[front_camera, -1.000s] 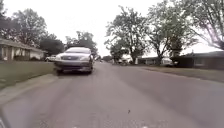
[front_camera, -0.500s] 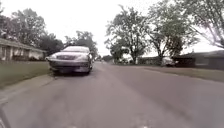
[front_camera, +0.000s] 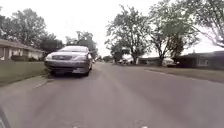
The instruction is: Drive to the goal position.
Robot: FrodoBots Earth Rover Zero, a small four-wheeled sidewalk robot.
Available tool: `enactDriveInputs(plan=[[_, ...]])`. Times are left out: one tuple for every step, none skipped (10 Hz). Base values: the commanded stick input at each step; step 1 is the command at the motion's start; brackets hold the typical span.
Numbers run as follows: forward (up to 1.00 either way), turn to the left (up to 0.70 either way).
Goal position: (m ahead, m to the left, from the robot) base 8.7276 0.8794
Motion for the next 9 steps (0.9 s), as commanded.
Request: enactDriveInputs(plan=[[0.7,-0.03],[0.7,-0.03],[0.7,-0.03],[0.7,-0.03],[0.7,-0.03],[0.7,-0.03],[0.7,-0.03],[0.7,-0.02],[0.7,0.04]])
